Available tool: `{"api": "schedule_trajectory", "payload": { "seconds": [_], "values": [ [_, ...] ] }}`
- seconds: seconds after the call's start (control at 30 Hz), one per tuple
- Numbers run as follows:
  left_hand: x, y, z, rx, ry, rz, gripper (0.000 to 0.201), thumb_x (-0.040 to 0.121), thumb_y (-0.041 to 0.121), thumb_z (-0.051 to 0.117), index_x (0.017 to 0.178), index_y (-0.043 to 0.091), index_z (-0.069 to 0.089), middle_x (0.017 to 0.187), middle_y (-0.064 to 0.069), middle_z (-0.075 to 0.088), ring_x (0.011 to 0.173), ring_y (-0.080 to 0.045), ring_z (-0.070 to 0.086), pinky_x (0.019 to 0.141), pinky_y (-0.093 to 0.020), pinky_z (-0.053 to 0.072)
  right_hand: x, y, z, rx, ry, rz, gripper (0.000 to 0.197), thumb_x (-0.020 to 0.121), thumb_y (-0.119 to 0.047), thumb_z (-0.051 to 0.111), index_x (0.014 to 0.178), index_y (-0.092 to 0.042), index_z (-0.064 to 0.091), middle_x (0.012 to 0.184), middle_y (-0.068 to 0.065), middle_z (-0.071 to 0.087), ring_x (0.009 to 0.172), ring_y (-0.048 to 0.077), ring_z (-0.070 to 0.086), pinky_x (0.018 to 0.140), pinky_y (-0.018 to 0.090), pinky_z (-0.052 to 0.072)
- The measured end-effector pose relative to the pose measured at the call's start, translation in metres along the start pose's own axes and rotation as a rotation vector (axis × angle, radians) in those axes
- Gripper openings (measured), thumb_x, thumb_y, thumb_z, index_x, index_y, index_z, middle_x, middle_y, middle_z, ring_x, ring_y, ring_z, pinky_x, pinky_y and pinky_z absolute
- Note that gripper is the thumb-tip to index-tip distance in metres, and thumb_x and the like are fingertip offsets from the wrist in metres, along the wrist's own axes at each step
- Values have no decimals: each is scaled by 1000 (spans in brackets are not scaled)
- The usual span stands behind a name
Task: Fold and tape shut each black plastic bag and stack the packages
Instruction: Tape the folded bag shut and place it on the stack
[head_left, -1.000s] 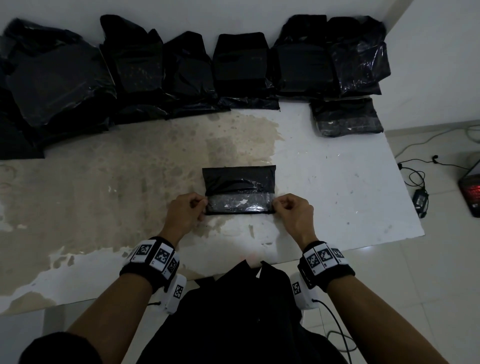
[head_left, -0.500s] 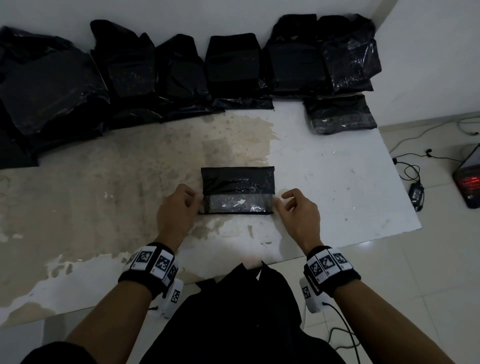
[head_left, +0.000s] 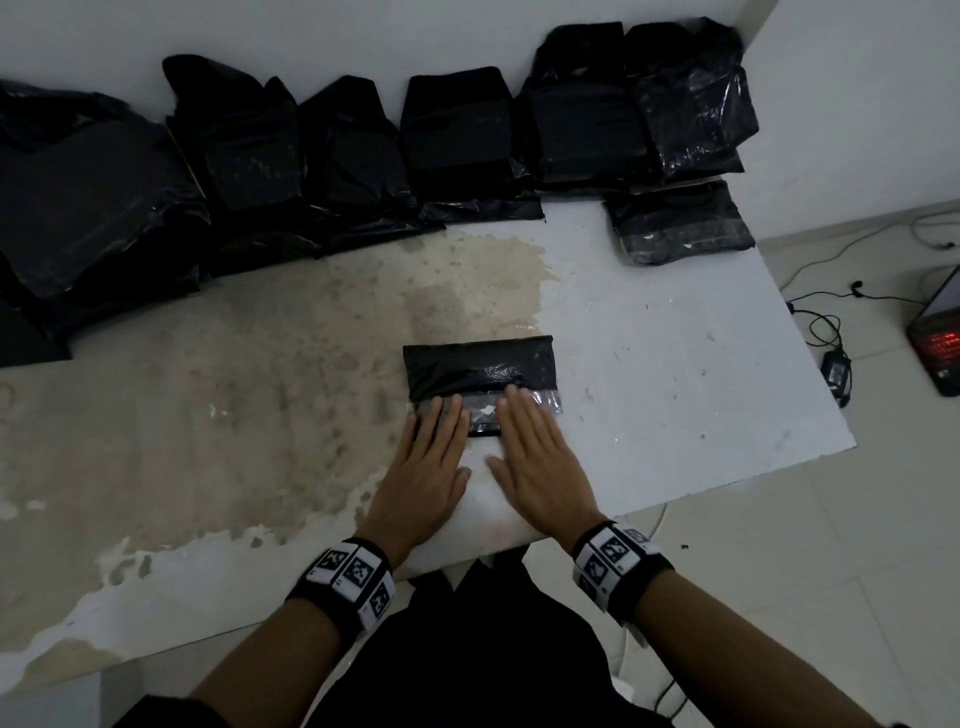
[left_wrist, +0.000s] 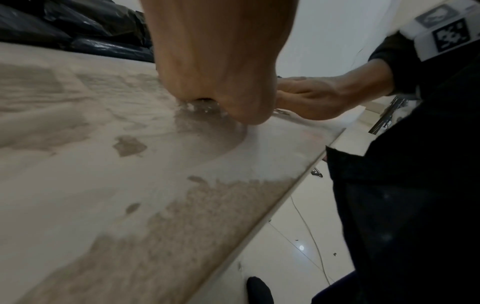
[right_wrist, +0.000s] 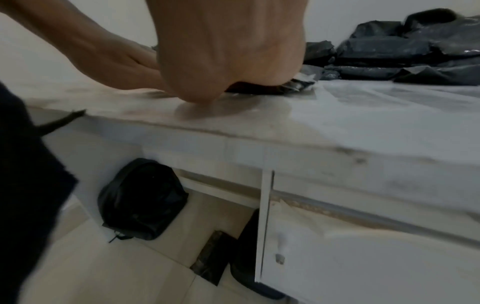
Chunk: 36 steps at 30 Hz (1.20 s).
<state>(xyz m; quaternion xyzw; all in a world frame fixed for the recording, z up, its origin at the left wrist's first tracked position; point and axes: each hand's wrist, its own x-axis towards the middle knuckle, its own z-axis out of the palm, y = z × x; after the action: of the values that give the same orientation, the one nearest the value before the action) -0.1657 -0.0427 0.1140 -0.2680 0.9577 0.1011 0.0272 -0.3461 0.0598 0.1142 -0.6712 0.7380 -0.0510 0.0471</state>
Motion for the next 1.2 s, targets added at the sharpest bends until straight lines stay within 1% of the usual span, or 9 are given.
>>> {"api": "schedule_trajectory", "payload": {
  "seconds": [0.2,0.3,0.4,0.53,0.67,0.77,0.83,1.0,1.2],
  "values": [
    [0,-1,0,-32,-21,-5,69,104,43,28,158,1,15,167,-18,9,155,-35,5,120,-54,18,-21,12,-11,-10,110,192,63,108,-41,32,153,3,35,162,20,31,152,32,27,122,51,24],
    [-1,-1,-1,-48,-52,-6,69,105,44,26,158,1,15,167,-17,7,155,-34,4,121,-53,16,-17,10,-19,47,193,295,53,105,-36,36,144,-3,52,141,12,58,127,32,53,110,48,36],
    [-1,0,-1,-61,-65,-10,68,105,43,25,158,1,15,167,-17,6,155,-34,4,121,-52,14,-6,7,-26,142,246,412,46,103,-35,39,133,-10,63,119,4,69,104,28,56,93,40,38],
    [-2,0,-3,-97,-65,-18,67,106,43,23,158,2,12,168,-16,4,155,-33,2,122,-52,12,6,2,-31,500,250,526,40,102,-30,48,134,-10,62,111,7,70,97,29,59,82,32,37],
    [-4,-1,-4,-155,-45,-24,67,107,43,21,159,3,8,168,-14,0,156,-30,-1,123,-50,9,17,3,-42,974,268,737,34,99,-17,65,133,-11,64,112,0,66,98,10,64,85,10,45],
    [-5,-2,-4,-193,-50,-33,68,106,45,19,159,5,6,169,-11,-3,156,-27,-4,123,-50,8,23,3,-50,1216,206,859,17,98,-18,66,113,-18,74,100,-7,75,88,1,68,80,17,52],
    [-5,-2,-5,-206,-58,-43,69,106,48,17,159,6,6,169,-10,-4,156,-26,-6,123,-50,9,26,-1,-60,1355,176,889,13,100,-15,63,97,-21,75,89,-8,75,76,-5,67,68,12,50],
    [-4,-2,-8,-213,-59,-59,70,106,51,14,159,6,5,169,-10,-4,156,-27,-5,122,-51,11,29,-3,-67,1454,118,876,18,102,-13,58,94,-13,74,79,-8,74,65,-4,66,55,8,45],
    [1,1,-26,-275,39,-106,70,106,51,16,159,7,5,169,-9,-5,156,-23,-8,125,-45,4,30,5,-61,1638,63,955,18,103,-15,56,96,-13,72,87,-1,74,79,13,66,71,25,55]
  ]
}}
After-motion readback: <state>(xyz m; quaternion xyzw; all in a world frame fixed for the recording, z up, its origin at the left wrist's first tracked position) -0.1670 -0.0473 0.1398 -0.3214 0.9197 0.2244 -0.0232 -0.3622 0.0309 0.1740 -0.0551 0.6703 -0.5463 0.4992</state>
